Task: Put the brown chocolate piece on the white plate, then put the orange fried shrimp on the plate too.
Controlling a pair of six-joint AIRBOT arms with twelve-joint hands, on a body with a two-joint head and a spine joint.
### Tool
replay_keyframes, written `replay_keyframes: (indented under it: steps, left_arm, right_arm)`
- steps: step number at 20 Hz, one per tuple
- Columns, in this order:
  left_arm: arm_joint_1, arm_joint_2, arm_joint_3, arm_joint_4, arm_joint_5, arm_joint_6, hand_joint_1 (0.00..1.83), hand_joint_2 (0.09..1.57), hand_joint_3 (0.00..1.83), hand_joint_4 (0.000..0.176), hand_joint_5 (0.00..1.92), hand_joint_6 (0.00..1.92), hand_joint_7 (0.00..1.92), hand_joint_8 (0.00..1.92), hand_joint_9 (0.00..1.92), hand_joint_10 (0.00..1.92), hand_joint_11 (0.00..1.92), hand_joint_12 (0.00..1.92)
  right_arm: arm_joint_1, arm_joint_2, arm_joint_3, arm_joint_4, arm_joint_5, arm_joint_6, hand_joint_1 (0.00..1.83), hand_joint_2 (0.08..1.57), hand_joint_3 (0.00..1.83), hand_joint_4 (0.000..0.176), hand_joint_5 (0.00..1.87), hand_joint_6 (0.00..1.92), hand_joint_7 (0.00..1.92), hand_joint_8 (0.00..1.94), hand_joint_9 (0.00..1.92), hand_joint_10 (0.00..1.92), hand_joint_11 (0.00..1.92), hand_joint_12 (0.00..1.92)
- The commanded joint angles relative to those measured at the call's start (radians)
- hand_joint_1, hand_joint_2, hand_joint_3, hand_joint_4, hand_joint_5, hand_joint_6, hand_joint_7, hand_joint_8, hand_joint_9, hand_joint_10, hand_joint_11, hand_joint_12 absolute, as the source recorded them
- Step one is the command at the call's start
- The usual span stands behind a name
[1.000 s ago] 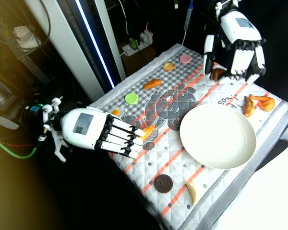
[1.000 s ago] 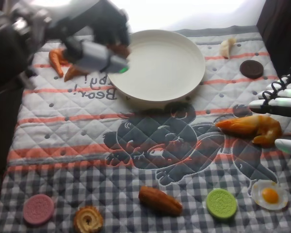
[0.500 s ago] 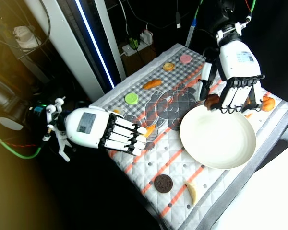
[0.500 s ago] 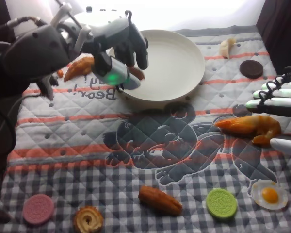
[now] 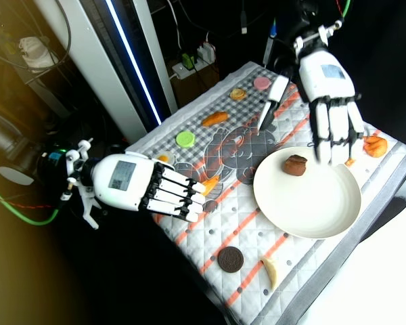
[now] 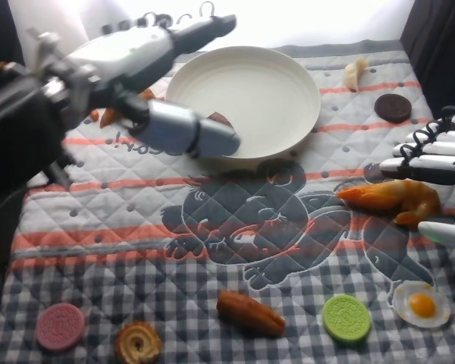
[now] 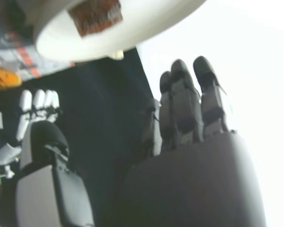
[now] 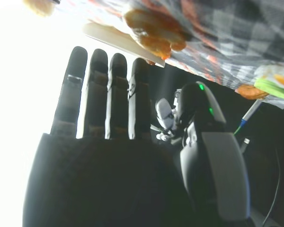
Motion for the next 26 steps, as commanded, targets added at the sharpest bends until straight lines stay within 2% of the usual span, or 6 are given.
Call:
replay_keyframes:
  steps: [1,13,16,17,21,26]
  left_arm:
    - [0.003,0.02,-0.019,0.05,-0.168,-0.05,0.8,0.76,0.0,0.156,0.1,0.0,0.18,0.0,0.17,0.0,0.0,0.45]
    - [0.209,0.181,-0.134,0.26,-0.454,-0.685,0.93,0.8,0.01,0.13,0.07,0.01,0.11,0.01,0.04,0.01,0.0,0.0]
    - [0.235,0.196,-0.151,0.259,-0.474,-0.702,0.89,0.8,0.0,0.136,0.1,0.02,0.13,0.01,0.08,0.02,0.04,0.02]
    - [0.238,0.197,-0.153,0.257,-0.477,-0.703,0.86,0.8,0.0,0.126,0.11,0.01,0.14,0.01,0.11,0.0,0.01,0.18]
    - [0.246,0.198,-0.154,0.251,-0.48,-0.711,0.79,0.8,0.0,0.142,0.1,0.0,0.13,0.0,0.11,0.0,0.0,0.32]
    - [0.258,0.199,-0.151,0.247,-0.485,-0.741,0.82,0.81,0.0,0.121,0.12,0.0,0.15,0.0,0.12,0.0,0.0,0.38]
  right_arm:
    - [0.013,-0.001,0.007,0.016,0.121,0.005,0.58,1.27,0.0,0.052,0.43,0.0,0.41,0.0,0.33,0.0,0.02,0.72]
    - [0.097,-0.112,0.1,0.065,0.009,0.005,0.84,1.08,0.0,0.079,0.57,0.0,0.56,0.0,0.52,0.01,0.14,0.79]
    - [0.099,-0.13,0.119,0.073,-0.029,0.005,0.94,1.05,0.0,0.027,0.71,0.0,0.84,0.02,0.86,0.08,0.37,1.09]
    - [0.099,-0.132,0.122,0.073,-0.038,0.005,1.27,1.07,0.0,0.0,0.81,0.01,1.0,0.72,0.97,0.5,0.59,1.38]
    - [0.103,-0.137,0.125,0.069,-0.048,0.005,1.17,1.11,0.0,0.0,0.97,0.96,1.03,1.28,1.11,1.62,1.09,1.84]
    - [0.117,-0.131,0.119,0.04,-0.047,0.005,1.26,1.13,0.0,0.0,0.97,0.75,0.97,1.29,0.99,1.49,0.98,1.77]
